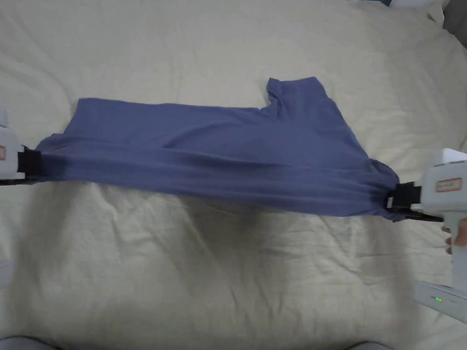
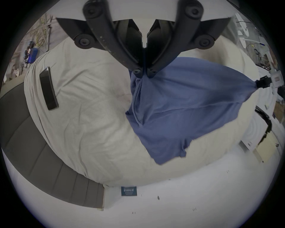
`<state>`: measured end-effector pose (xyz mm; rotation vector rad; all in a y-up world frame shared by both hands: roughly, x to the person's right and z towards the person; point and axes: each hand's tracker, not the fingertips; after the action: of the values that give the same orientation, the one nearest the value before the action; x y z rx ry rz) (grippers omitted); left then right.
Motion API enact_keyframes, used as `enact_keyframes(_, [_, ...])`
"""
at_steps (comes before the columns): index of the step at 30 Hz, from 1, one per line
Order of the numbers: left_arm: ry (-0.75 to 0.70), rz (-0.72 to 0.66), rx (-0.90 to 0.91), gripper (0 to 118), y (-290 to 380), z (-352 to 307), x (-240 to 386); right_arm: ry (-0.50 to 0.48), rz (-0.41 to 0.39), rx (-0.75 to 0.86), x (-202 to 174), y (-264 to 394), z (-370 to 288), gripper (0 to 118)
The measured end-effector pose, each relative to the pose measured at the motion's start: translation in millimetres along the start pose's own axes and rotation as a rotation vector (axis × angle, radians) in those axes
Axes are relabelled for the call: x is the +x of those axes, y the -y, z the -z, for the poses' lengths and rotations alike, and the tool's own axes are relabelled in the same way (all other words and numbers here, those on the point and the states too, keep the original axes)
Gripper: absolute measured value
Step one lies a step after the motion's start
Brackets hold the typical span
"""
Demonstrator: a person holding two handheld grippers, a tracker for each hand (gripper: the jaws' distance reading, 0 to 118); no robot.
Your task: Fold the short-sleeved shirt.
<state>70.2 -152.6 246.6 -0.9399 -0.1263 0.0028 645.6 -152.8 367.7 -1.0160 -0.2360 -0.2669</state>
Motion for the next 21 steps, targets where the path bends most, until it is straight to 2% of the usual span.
enact_keyframes(4, [0.026,-0.031,-0.006,4,41.1,-31.2,-16.4,-0.077,0.036,0.005,13.6,45.6,-28.6,7])
enact_keyframes(8, [-0.005,-0.016,-0.108,6,105.9,-23.3,-25.5,-0.056,0.034,-0.069,16.8,103.1,-17.1,7])
enact_keyframes(10, [-0.024,-0.051,-0.176,17,131.3,-12.4,-29.0,-0.034,0.04,-0.131,17.8,125.7,-6.1,7])
enact_keyframes(11, [-0.042,-0.069,-0.198,27,141.7,-5.9,-33.0,-0.024,0.038,-0.138,17.0,135.1,-0.3,7])
enact_keyframes(12, [-0.073,-0.078,-0.198,49,147.5,-4.1,-35.5,-0.013,0.035,-0.132,16.4,140.7,1.1,9])
enact_keyframes(13, [-0.108,-0.079,-0.186,69,152.3,-4.3,-39.0,0.013,0.022,-0.132,14.4,144.5,0.6,19])
enact_keyframes(14, [-0.127,-0.088,-0.175,84,152.4,-6.7,-42.6,0.047,-0.004,-0.12,11.5,144.7,-0.3,40])
enact_keyframes(15, [-0.142,-0.102,-0.158,97,150.2,-11.4,-46.4,0.1,-0.034,-0.098,9.5,142.8,-3.8,77])
enact_keyframes(16, [-0.144,-0.121,-0.12,105,144.5,-18.9,-49.2,0.135,-0.068,-0.074,8.2,138.9,-8.7,99])
enact_keyframes(17, [-0.132,-0.134,-0.062,110,136.4,-29.2,-50.2,0.156,-0.083,-0.038,7.0,133.6,-16.6,110])
enact_keyframes(21, [-0.102,-0.063,0.221,113,103.4,-76.4,-34.0,0.135,-0.112,0.226,-10.6,106.6,-65.4,111])
